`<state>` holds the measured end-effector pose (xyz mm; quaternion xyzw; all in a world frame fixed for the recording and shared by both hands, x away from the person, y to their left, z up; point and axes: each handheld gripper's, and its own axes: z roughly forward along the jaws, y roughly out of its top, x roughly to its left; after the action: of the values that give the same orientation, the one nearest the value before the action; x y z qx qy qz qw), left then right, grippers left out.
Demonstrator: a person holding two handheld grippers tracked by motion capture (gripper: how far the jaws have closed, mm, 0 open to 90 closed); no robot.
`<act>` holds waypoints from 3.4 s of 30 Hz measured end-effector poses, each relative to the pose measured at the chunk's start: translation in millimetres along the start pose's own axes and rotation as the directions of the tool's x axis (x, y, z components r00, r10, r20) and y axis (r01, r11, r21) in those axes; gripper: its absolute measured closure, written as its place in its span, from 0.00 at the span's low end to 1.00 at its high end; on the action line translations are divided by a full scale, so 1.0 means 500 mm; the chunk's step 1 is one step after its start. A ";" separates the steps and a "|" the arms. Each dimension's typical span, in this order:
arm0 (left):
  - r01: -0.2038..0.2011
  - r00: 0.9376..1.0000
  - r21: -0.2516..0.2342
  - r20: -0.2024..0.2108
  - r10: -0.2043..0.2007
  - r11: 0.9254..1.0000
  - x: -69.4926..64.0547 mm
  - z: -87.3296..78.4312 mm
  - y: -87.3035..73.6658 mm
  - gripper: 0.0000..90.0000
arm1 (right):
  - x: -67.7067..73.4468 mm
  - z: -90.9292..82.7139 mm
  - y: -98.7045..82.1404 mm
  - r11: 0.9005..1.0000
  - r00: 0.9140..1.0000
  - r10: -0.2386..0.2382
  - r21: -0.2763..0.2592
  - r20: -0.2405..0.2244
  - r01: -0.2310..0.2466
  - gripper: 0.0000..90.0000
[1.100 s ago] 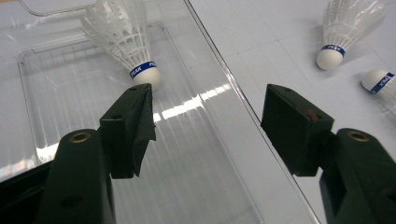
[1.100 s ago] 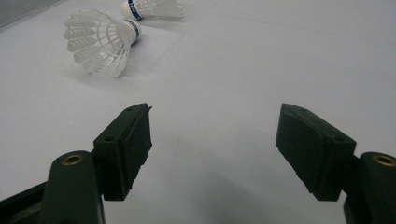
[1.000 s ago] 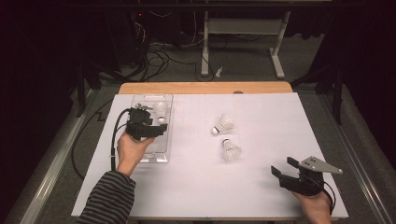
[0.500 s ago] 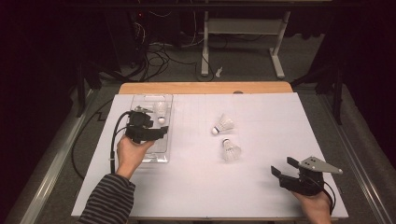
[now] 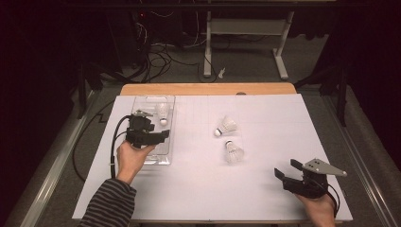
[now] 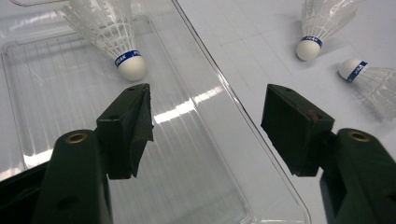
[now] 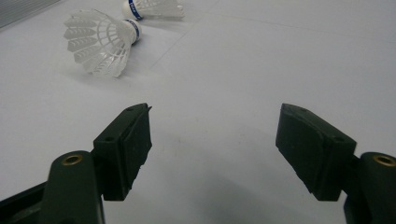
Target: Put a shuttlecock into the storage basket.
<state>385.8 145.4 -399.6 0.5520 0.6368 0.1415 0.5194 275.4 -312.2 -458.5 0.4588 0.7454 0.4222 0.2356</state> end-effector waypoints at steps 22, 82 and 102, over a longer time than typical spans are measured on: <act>-0.014 1.000 -0.035 0.017 0.014 0.999 0.007 -0.028 -0.021 0.37 | 0.000 0.000 0.000 1.000 1.000 0.000 0.000 0.001 0.000 0.30; -0.039 0.991 -0.115 0.121 0.053 0.993 0.010 -0.103 -0.081 0.38 | 0.001 0.001 0.001 1.000 1.000 0.009 -0.002 0.004 -0.009 0.30; -0.048 0.986 -0.088 0.156 0.062 0.995 -0.015 -0.108 -0.101 0.39 | 0.000 0.000 0.001 1.000 1.000 0.005 -0.005 -0.001 -0.005 0.30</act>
<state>312.3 142.7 -411.4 0.5566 0.5717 0.1381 0.5867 275.6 -311.9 -457.9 0.4601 0.7433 0.4249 0.2352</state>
